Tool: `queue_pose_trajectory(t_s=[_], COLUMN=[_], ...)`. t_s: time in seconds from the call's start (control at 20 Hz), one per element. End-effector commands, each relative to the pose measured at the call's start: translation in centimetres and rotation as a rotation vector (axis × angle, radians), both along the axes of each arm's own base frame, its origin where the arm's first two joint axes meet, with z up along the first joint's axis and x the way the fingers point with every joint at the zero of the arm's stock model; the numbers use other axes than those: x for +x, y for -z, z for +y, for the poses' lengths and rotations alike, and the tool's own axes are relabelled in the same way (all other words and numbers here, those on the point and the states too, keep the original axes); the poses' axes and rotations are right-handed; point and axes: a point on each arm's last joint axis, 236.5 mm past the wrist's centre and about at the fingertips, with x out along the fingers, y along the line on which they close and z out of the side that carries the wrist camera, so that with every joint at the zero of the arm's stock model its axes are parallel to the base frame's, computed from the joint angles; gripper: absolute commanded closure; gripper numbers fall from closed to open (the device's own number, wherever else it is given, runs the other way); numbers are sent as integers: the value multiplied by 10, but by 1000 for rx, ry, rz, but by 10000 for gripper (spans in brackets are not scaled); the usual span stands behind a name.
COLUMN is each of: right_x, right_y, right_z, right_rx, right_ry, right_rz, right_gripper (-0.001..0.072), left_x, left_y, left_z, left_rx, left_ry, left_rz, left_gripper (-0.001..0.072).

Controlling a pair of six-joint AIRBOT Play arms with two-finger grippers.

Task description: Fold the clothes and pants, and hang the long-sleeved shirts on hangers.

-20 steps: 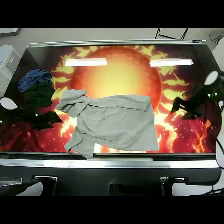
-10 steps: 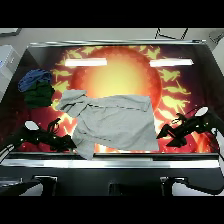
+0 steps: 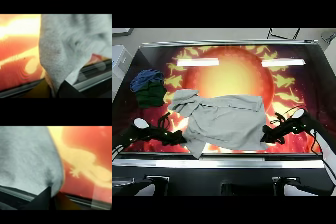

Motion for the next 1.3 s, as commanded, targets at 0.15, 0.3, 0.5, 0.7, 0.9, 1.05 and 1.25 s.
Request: queue_pose_trajectory(t_s=[0.15, 0.3, 0.5, 0.7, 0.9, 1.05, 1.25], right_x=[119, 171, 86, 12, -2, 24, 102], right_y=[-151, -368, -597, -653, -666, -627, -451], right_z=[-9, -29, -53, -50, -50, -54, -93], right_rx=[-84, -238, -416, -418, -417, -455, -594], right_ry=[-84, -20, 166, 234, 255, 192, 17], right_rz=[-549, -1181, -1795, -1984, -2035, -1884, -1264], right_gripper=[675, 673, 672, 672, 672, 672, 673], left_x=[115, 110, -20, -103, -107, -51, 81], left_y=[-223, -452, -679, -738, -750, -712, -572], left_z=[43, 45, 47, 53, 63, 70, 80], left_rx=[195, 224, 153, -8, -16, 101, 265], left_ry=[-14, -87, -269, -422, -481, -457, -349], left_rz=[-670, -1238, -1880, -2119, -2177, -2035, -1620], left_gripper=[685, 684, 683, 684, 684, 684, 682])
